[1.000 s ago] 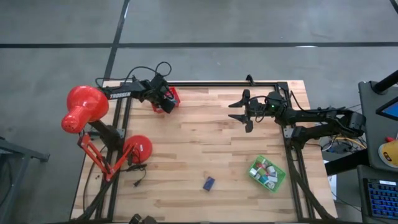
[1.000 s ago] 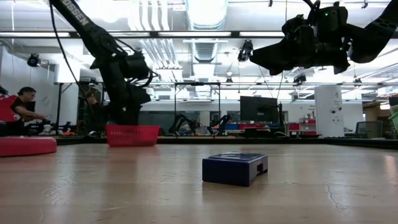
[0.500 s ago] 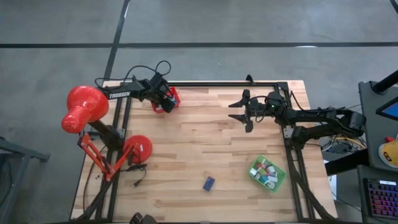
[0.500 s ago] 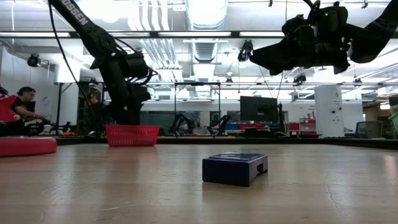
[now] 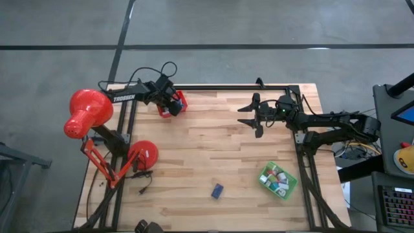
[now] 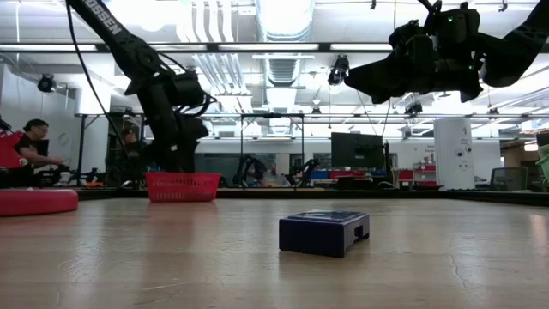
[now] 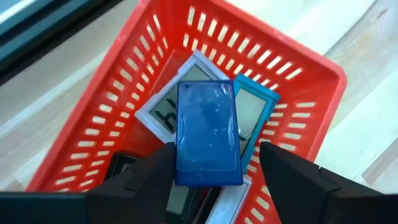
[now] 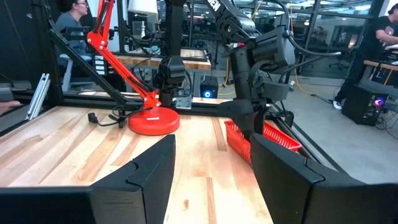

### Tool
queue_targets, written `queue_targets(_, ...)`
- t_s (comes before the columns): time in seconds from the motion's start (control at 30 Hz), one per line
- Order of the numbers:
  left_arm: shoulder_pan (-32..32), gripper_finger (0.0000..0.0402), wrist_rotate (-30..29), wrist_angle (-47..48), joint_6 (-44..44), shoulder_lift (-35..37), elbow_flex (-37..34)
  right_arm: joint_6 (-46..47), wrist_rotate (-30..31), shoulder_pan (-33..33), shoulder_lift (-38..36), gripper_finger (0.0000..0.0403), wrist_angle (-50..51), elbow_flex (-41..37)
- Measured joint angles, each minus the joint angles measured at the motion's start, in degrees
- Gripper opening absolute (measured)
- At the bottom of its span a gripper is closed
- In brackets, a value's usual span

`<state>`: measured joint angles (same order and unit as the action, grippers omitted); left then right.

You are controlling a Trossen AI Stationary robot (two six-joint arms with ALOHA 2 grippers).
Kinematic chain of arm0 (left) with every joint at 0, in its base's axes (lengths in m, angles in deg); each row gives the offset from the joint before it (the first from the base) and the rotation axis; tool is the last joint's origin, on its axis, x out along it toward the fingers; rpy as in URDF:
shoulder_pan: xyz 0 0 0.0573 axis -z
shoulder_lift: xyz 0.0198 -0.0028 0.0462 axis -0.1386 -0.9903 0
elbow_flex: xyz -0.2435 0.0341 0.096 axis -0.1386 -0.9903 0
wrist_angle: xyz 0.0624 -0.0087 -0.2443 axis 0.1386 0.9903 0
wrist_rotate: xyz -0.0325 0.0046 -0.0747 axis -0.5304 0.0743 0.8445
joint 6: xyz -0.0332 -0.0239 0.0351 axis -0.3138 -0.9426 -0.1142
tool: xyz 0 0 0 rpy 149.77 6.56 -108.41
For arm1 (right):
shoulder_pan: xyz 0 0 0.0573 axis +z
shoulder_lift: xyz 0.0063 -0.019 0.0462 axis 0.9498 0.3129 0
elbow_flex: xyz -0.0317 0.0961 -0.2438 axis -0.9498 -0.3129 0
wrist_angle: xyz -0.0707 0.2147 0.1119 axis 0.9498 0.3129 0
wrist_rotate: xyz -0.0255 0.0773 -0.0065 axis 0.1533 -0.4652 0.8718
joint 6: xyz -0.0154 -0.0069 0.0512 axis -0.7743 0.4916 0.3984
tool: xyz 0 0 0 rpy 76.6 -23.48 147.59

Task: Pick & Place Office items
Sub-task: Put the left dark blue digital clock into the red bin, then put the dark blue digital clock into the red bin

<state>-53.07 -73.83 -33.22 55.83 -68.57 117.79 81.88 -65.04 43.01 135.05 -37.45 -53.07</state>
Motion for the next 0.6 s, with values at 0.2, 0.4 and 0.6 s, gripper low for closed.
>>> queue_targets(0.2,0.0,0.024,0.1,0.6,6.3,0.6,3.4,0.0,0.0,0.0,0.0,0.0203,0.0,0.0)
queue_targets(0.4,0.7,0.0239,5.5,-1.6,15.5,2.5,6.3,0.0,0.0,0.0,0.0,0.0203,0.0,0.0)
queue_targets(0.6,3.9,0.0238,23.5,-10.1,25.0,3.3,5.6,0.0,0.0,0.0,0.0,0.0203,0.0,0.0)
